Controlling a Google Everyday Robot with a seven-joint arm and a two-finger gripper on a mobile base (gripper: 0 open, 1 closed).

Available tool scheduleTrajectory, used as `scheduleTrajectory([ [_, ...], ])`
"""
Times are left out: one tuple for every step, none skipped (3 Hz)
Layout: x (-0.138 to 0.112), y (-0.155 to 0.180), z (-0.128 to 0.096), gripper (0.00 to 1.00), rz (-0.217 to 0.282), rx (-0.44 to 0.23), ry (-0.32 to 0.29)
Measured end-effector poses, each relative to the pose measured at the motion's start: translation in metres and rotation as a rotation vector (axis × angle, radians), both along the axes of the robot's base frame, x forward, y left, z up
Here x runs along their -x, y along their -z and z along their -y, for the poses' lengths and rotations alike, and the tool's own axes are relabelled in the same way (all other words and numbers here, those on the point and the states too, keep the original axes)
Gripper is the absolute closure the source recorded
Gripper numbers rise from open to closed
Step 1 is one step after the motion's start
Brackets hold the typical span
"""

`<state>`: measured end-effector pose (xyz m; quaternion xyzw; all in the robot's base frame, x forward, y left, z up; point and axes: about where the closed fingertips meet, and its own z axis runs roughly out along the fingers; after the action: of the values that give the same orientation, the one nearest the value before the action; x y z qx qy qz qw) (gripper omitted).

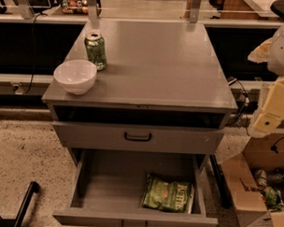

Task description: Pick green jalapeno chip bag from middle drawer and place on counter

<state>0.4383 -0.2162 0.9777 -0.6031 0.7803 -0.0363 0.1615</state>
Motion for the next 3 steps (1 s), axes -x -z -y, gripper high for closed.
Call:
scheduleTrajectory([
  [0.000, 0.000, 0.000, 0.00, 0.000, 0.000, 0.000],
  [-0.017, 0.015, -0.014, 0.00, -0.025, -0.030, -0.055],
  [-0.018, 0.055, -0.045, 0.00, -0.043, -0.119, -0.144],
])
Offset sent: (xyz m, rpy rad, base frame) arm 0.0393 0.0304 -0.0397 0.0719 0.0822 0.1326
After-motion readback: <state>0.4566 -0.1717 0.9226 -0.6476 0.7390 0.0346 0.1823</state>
